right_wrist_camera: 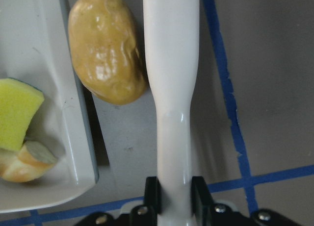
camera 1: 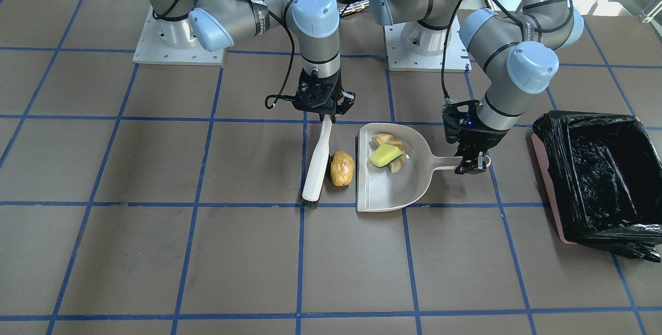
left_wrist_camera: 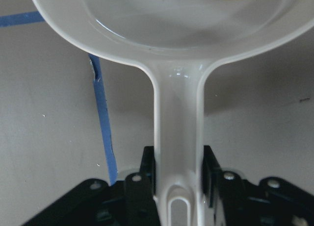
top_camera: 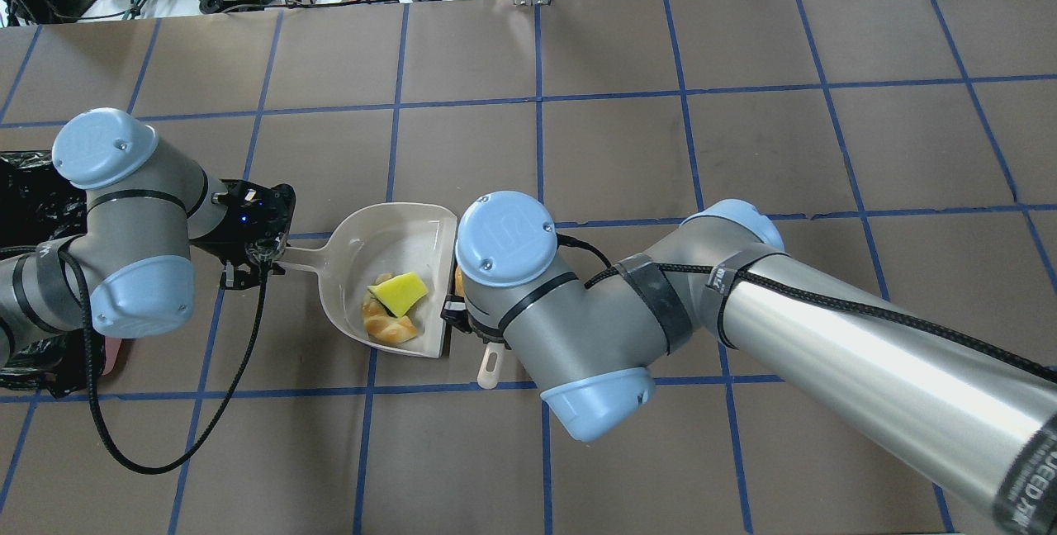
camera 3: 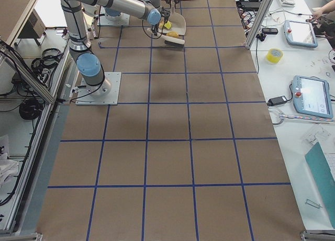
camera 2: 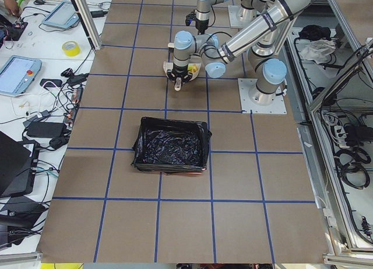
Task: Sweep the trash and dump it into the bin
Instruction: 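Sweep the yellow potato into the dustpan while the left gripper tilts the dustpan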
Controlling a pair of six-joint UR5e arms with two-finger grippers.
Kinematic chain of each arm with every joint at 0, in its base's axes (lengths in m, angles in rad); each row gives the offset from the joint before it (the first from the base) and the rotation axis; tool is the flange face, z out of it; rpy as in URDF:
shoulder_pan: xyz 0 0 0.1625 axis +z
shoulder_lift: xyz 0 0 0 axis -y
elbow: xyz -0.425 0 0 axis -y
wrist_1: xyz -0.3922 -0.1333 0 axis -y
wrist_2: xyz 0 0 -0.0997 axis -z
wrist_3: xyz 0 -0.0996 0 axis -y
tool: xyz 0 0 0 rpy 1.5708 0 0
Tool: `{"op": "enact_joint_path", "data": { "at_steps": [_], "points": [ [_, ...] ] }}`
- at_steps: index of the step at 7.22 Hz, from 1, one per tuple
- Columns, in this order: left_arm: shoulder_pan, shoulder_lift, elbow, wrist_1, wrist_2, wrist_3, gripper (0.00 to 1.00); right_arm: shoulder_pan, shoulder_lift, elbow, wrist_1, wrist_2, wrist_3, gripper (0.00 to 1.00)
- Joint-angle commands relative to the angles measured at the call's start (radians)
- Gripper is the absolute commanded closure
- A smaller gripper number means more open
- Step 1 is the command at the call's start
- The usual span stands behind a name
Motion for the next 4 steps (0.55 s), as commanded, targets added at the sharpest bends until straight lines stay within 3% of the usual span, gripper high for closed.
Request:
{"op": "enact_joint_path", "data": {
  "at_steps": [1, 4],
  "points": [
    [-0.007, -0.018, 0.000, 0.027, 0.002, -0.028, 1.00, 0.048, 0.056, -0.093, -0.017, 0.067, 0.072, 1.00],
    [-0.007, -0.021, 0.000, 0.027, 0.001, -0.031, 1.00, 0.067, 0.100, -0.152, -0.021, 0.116, 0.148, 1.00]
  ]
}}
